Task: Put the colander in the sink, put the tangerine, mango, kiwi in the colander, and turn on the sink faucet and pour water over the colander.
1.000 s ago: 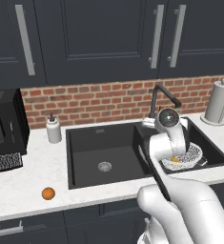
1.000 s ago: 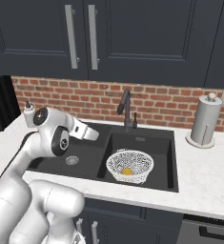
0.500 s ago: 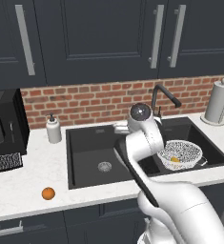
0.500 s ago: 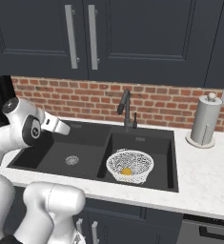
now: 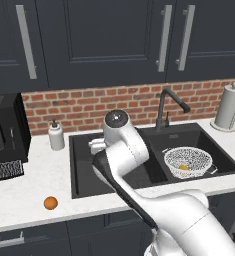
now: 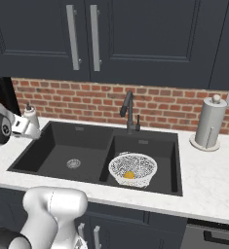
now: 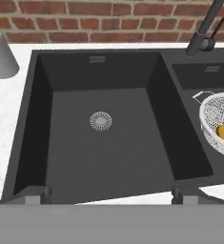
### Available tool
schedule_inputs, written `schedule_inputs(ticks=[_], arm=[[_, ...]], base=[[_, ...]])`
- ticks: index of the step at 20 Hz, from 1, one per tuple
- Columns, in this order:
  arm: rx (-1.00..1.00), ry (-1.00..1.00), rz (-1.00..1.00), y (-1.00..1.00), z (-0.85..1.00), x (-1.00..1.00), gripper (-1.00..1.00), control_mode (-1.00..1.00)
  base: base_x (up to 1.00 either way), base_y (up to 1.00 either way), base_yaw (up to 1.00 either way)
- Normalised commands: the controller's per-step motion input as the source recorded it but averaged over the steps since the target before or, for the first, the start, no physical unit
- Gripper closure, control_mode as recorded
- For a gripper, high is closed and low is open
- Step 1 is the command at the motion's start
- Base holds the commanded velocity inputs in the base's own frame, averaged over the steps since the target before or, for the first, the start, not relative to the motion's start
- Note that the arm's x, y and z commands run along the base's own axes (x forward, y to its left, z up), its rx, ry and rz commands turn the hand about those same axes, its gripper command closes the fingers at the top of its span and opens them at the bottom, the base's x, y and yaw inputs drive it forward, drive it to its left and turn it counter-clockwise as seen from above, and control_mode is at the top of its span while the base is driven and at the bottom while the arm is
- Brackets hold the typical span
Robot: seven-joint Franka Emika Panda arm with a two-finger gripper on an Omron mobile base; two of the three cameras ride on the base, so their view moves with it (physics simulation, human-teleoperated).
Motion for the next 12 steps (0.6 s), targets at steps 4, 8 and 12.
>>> schedule_inputs(ticks=[4, 8, 12], arm=[[0.02, 0.21, 0.10, 0.95, 0.00, -0.31, -1.00, -1.00], [0.01, 0.19, 0.09, 0.87, -0.07, -0.31, -1.00, -1.00], [0.00, 0.16, 0.08, 0.76, -0.29, -0.28, -1.00, -1.00]], base=[[0.00, 0.00, 0.00], [0.00, 0.00, 0.00], [0.00, 0.00, 0.00]])
